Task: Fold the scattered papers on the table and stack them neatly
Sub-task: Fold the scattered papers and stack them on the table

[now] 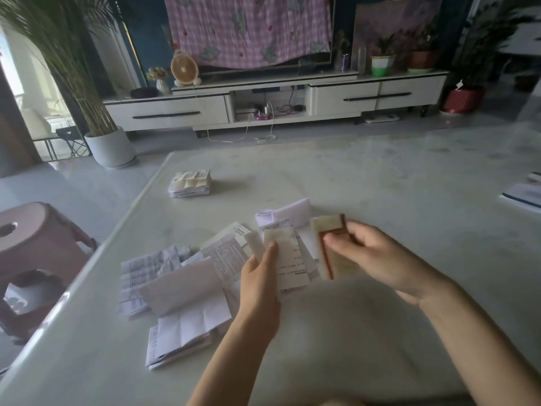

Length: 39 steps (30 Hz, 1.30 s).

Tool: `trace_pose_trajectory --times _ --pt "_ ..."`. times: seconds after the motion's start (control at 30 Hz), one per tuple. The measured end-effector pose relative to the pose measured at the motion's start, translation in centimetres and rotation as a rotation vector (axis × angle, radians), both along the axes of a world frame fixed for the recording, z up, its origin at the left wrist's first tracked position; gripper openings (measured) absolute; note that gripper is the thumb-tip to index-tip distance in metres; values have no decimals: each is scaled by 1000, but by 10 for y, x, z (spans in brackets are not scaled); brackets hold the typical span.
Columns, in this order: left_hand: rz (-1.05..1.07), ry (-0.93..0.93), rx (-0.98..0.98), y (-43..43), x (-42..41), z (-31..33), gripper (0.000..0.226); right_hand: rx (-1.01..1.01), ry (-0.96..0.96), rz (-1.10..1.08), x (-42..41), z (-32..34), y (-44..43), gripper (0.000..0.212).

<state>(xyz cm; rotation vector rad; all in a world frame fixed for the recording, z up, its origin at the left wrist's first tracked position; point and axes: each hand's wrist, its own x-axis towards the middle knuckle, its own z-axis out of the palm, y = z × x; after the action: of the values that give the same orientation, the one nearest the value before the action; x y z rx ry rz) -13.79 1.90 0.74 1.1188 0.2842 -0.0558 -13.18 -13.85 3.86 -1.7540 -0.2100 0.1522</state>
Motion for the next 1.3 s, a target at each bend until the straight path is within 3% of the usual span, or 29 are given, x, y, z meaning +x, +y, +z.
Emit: trace_pose_trajectory --times 0.23,0.3,0.33,0.4,0.47,0.53,0.63,0.9,1.0,1.1,1.23,1.3 --pt "2 -3 -79 0 -3 0 32 -621 -530 -313 -6 -37 66 29" --pt "47 12 -38 1 -4 -4 18 -729 -705 -272 -10 -47 71 34" --pt "80 36 -33 3 -5 -4 14 -679 -719 -192 -10 -47 71 38" --pt "126 98 -75 10 -4 -6 7 -507 -644 -74 0 -41 57 44" --pt "164 148 -95 19 -2 -6 8 -495 -609 -160 27 -35 31 33" --pt "173 165 -86 25 -2 -7 18 -728 -495 -181 57 -30 7 35" --pt "120 178 -94 27 -4 -4 29 -1099 -226 24 79 -32 -6 61" --pt "65 195 -90 29 -4 -3 33 -1301 -57 228 97 -7 -6 79" --pt "43 186 -98 29 -2 -2 34 -1308 -37 227 102 -2 -3 80" --pt "18 168 -110 31 -1 0 32 -1285 -97 124 104 -1 -5 64" --pt "0 135 -130 31 -1 1 31 -974 -128 27 93 -1 -22 27" --pt "-9 108 -132 30 0 2 31 -653 -66 -15 80 1 -30 14"
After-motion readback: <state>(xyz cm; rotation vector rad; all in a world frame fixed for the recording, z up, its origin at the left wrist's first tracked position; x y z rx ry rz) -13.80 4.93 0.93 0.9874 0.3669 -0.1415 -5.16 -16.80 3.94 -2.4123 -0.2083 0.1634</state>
